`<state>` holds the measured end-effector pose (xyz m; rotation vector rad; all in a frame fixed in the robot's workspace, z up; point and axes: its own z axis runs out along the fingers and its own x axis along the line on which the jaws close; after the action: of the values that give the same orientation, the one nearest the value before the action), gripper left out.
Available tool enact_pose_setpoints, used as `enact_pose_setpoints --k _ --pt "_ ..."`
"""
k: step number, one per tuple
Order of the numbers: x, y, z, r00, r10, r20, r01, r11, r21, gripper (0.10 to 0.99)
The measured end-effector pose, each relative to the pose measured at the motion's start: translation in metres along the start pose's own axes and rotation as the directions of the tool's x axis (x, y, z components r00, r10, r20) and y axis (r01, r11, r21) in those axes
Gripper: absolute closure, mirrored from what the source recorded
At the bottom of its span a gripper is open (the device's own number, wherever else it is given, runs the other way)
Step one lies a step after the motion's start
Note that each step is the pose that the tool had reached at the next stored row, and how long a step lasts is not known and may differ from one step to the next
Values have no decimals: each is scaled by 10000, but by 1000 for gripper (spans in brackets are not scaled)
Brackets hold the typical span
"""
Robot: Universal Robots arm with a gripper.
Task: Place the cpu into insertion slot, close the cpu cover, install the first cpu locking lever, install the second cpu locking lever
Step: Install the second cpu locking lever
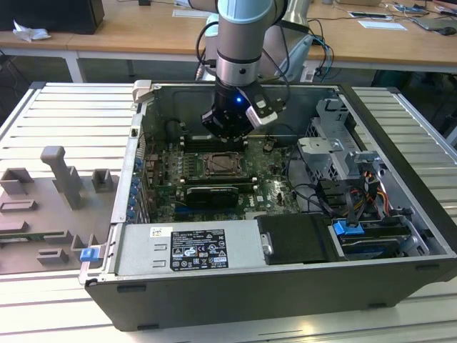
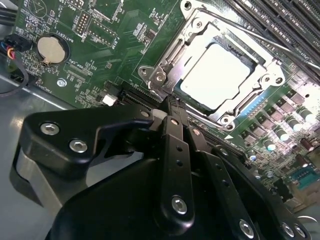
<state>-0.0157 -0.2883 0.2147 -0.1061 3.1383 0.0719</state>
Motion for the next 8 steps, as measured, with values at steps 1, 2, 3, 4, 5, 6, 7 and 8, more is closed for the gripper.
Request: enact_pose_setpoints --k 1,2,3,4,5,6,7,8 --pt "1 -10 0 10000 0 0 0 10000 0 980" --pt "1 -15 -1 10000 -1 0 1 10000 0 980" --pt "1 -18 -1 10000 -1 0 1 10000 0 980" --pt "1 -22 -1 10000 0 0 0 10000 0 980" --pt "2 -27 -1 10000 -1 0 1 10000 0 980" --pt "2 -38 -2 10000 -1 0 1 10000 0 980" --pt "3 -45 -2 10000 0 0 0 10000 -1 980" --pt "4 -47 -8 10000 0 -2 0 10000 3 980"
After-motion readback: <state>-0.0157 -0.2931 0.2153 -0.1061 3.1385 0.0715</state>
